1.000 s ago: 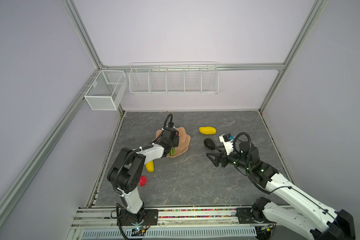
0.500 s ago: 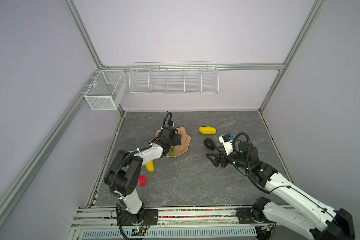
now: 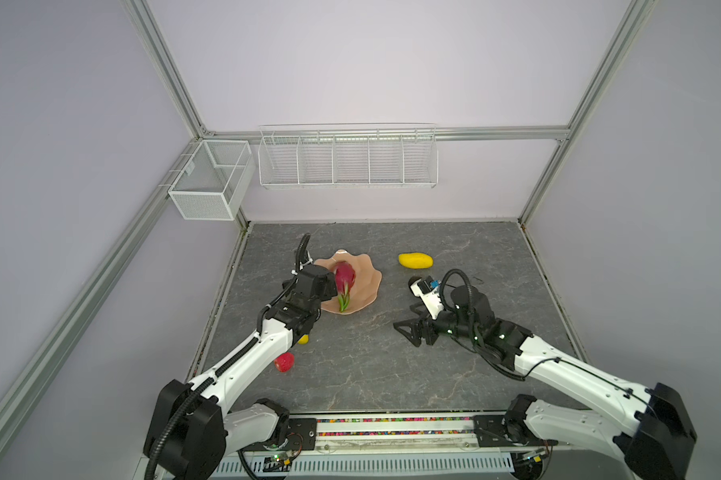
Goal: Place and organize the fake fruits in the fruit bowl
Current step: 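Move the left gripper to the yellow fruit beside the bowl and grasp it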
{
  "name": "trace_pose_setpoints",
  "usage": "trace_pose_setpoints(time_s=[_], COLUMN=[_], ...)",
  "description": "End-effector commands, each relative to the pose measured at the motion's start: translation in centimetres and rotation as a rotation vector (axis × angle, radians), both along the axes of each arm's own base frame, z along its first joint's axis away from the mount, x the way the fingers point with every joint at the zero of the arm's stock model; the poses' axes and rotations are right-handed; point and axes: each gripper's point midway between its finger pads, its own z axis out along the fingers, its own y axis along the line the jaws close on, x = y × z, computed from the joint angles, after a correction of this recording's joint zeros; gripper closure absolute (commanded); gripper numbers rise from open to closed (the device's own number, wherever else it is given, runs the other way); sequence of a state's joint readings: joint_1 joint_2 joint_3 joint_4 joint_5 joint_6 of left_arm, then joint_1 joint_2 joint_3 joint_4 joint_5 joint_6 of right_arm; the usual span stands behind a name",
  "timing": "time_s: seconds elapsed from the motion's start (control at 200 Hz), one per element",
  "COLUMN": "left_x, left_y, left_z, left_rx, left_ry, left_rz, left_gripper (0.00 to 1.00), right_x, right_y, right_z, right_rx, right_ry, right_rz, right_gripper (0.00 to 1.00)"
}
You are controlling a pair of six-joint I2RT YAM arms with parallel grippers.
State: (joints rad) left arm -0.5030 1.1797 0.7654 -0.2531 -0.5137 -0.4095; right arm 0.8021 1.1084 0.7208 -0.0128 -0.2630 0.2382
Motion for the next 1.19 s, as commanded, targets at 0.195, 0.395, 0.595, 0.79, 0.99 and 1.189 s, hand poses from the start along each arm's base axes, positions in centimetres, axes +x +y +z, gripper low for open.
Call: trace_pose_setpoints(time_s=[0.195, 0.395, 0.595, 0.79, 0.99, 1.189], left_x=[-5.1, -4.7, -4.6, -4.1, -4.4, -4.4], left_y=[3.9, 4.4, 4.9, 4.6, 4.9, 5.1], left_z=[-7.2, -10.1, -11.8, -13.1, -14.5, -12.7], left_rx=[-0.019, -0.077, -0.071, -0.083, -0.081, -0.065], left_ry=[0.238, 0.344, 0.412, 0.437, 0.476, 0.468], left_rz=[0.153, 0.197, 0.258, 0.271, 0.309, 0.31], left_gripper=[0.11, 0.14, 0.2, 0.23, 0.39, 0.57], right_x=[-1.3, -1.4, -1.5, -1.5, -1.5, -1.3], right_y=[4.3, 3.5, 3.1, 3.3, 3.1, 3.0], right_z=[0.5, 0.3, -0.1, 0.0, -0.2, 0.1], right_rx=[0.053, 0.03, 0.008, 0.005, -0.008, -0.008], right_ry=[-0.003, -0.014, -0.019, -0.017, -0.025, -0.022], right_rz=[0.142, 0.129, 0.123, 0.133, 0.127, 0.121], right_gripper=[0.12, 0.12, 0.12, 0.12, 0.12, 0.12])
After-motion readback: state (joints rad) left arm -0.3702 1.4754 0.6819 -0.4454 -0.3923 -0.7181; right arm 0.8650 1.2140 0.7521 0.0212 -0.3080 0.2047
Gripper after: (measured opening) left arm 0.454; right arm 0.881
